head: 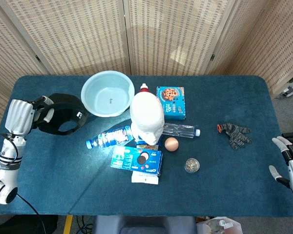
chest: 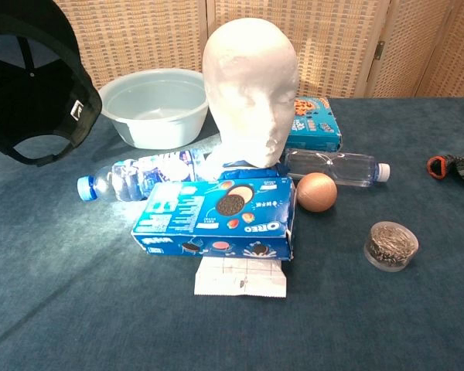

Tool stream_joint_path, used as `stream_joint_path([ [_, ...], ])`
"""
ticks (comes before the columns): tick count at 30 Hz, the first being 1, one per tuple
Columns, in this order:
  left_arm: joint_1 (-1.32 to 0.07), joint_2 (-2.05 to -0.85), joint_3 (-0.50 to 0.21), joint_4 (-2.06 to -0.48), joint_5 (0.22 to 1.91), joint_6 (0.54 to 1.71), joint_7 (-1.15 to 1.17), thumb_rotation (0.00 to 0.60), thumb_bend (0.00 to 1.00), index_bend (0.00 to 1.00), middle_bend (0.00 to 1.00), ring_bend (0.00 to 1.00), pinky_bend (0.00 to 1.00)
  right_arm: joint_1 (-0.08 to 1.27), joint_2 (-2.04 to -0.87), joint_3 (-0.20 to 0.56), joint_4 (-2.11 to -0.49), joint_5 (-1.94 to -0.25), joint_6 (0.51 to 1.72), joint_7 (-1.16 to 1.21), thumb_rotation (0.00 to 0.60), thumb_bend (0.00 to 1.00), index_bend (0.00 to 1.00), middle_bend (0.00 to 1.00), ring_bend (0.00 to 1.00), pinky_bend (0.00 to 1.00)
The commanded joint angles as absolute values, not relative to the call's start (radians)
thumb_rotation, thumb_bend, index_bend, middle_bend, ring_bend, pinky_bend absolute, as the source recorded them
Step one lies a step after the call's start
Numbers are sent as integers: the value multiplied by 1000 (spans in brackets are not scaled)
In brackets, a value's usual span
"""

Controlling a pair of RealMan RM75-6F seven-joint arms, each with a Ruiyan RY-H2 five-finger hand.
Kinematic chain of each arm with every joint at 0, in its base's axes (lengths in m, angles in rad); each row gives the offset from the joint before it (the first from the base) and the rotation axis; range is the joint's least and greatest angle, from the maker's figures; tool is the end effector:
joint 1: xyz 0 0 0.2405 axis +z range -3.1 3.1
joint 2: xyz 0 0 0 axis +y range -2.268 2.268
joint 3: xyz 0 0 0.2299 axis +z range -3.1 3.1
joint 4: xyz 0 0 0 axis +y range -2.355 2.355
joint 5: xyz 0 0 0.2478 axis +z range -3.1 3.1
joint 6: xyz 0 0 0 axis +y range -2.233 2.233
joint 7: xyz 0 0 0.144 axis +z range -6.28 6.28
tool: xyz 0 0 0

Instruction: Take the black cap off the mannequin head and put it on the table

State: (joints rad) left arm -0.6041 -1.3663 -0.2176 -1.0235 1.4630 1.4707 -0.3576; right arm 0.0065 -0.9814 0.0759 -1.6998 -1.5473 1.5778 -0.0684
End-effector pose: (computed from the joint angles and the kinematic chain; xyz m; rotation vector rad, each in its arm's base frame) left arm -0.2304 0.3847 0.1413 -1.4183 -0.5260 -1.4110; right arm -0.2963 -0.1641 0.1584 1.3583 -0.7518 0.8593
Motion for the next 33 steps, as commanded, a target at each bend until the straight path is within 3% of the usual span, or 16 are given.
stream_joint_path([
  [1, -592, -1415, -190, -932, 1483, 1468, -386, 600, 376, 542, 1000, 1000, 1000, 7, -981, 75, -1707, -1549, 1580, -76, 600, 278, 169, 176, 140, 264],
  [16, -553, -1540, -62, -657, 1578, 1449, -442, 600, 376, 549, 1000, 1000, 1000, -6, -972, 69, -1734, -1551, 1596, -102, 600, 278, 169, 176, 140, 264],
  [33, -485, -1494, 56, -741, 1604, 1286, -305, 600, 369, 501, 1000, 1000, 1000, -9, -979, 65, -1726, -1558, 1602, -94, 600, 278, 169, 176, 140, 264],
])
